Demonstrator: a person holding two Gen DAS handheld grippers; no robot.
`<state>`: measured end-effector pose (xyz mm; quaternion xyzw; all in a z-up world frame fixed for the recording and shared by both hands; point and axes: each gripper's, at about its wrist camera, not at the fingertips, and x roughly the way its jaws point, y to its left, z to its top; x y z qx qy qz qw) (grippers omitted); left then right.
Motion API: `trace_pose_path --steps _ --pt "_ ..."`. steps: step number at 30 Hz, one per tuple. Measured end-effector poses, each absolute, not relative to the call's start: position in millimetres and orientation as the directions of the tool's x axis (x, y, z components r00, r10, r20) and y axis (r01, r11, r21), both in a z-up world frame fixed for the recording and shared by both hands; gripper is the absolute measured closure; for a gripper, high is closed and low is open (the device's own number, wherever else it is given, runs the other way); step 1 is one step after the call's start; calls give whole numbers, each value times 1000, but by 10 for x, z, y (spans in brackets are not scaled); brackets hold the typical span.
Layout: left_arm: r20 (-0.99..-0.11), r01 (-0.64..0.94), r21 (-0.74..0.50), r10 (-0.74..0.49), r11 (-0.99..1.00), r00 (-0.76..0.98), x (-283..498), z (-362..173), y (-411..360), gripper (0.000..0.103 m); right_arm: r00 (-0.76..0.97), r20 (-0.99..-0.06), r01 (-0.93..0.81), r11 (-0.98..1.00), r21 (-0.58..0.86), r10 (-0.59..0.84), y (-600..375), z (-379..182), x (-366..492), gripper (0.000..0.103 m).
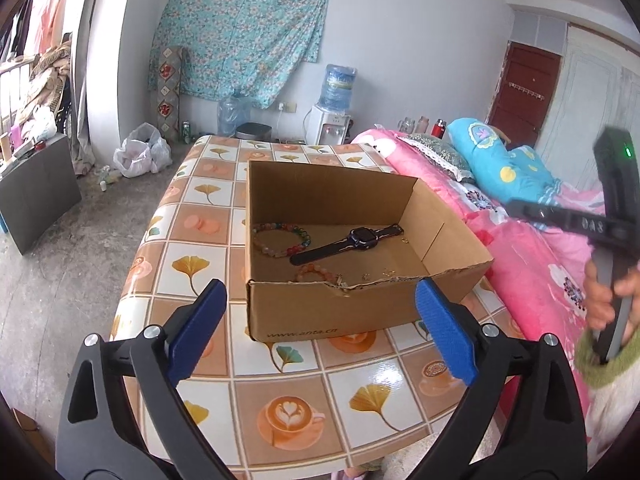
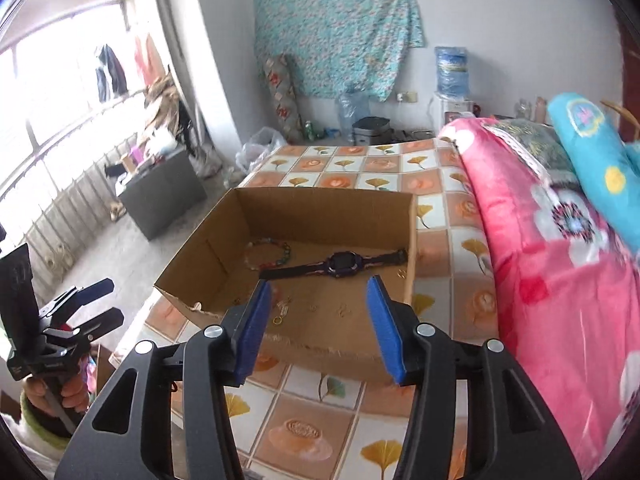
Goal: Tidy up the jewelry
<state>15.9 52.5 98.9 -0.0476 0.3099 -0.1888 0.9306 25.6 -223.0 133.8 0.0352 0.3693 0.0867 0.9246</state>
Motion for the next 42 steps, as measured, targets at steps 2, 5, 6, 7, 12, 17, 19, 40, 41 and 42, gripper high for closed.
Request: trace_pose_path --steps 2,5,6,7,12,17,19,40,41,42 --pt "-556 320 -196 -374 927 742 155 994 518 11 715 -672 -118 981 157 194 -2307 1275 200 51" --pt "-565 314 -204 -374 927 735 308 953 541 10 699 -681 -66 968 241 217 -2504 1099 286 50" --pt "-578 294 -216 -365 931 730 401 916 563 11 686 -691 -29 958 285 226 -2612 1002 375 49" --pt "-592 271 -226 -353 936 725 498 877 579 11 674 -702 1 950 312 230 -2680 929 440 49" --pt "-700 185 -335 -376 924 607 1153 498 611 11 560 -788 132 911 391 256 -2916 442 841 49" --pt "-718 161 -431 -446 888 534 1298 331 543 11 512 -809 89 920 383 287 -2751 337 911 45" --pt "-726 167 -405 -427 899 538 1255 344 503 11 516 -809 80 925 372 281 -2721 358 872 45" --pt "-704 197 -375 -417 906 576 372 448 706 11 552 -778 105 901 421 300 -2663 522 16 40" --pt "-691 204 -356 -404 912 600 305 504 729 11 574 -775 116 910 397 265 -2677 573 -53 37" --pt "-670 218 -336 -395 916 629 221 569 754 11 591 -772 127 918 377 235 -2686 612 -112 35"
